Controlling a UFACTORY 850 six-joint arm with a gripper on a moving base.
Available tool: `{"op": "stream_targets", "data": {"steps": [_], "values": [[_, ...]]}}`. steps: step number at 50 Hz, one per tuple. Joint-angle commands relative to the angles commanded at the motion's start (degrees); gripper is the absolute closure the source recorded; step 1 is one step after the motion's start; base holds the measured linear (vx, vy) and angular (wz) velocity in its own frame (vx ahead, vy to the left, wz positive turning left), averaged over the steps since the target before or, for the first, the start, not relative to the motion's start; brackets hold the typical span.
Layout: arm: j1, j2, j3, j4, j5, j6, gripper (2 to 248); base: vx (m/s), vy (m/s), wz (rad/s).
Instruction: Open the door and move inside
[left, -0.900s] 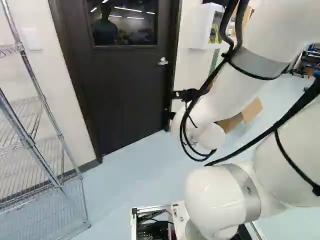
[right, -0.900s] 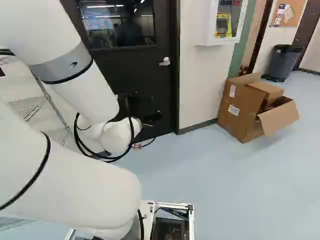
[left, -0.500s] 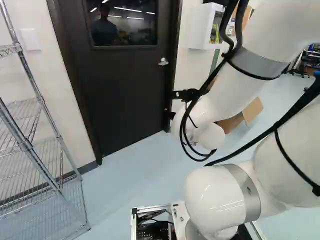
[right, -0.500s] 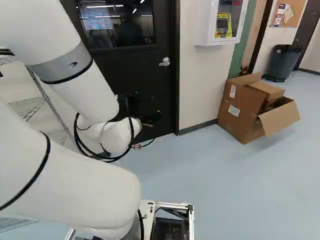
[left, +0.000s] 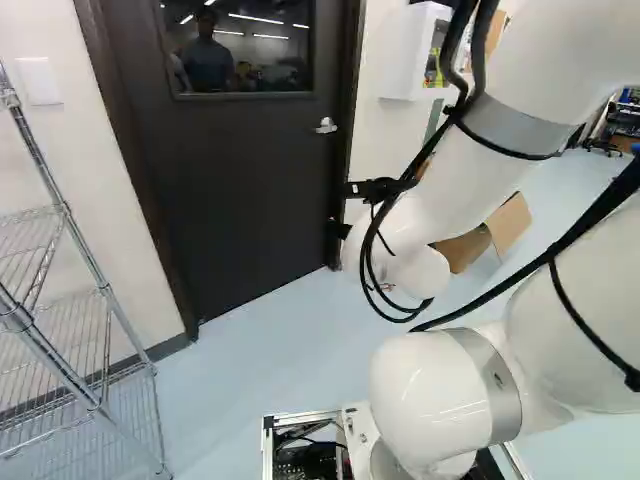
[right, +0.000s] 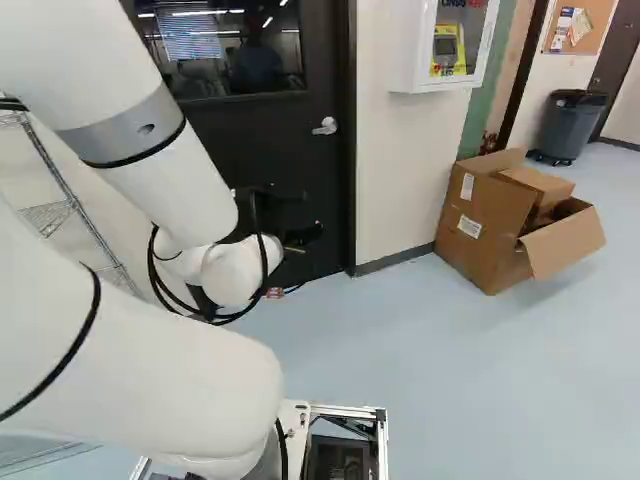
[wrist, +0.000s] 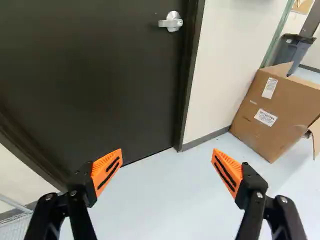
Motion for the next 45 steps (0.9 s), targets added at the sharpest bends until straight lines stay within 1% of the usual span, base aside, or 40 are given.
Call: {"op": "stream_targets", "data": {"steps": [34,45], "values": [[0.0,0.0,0.0,0.0,0.0,0.0,3,0.133,-0.045,-0.002],[0.0,0.0,0.0,0.0,0.0,0.0,3,0.145,-0.02,0.162]]}}
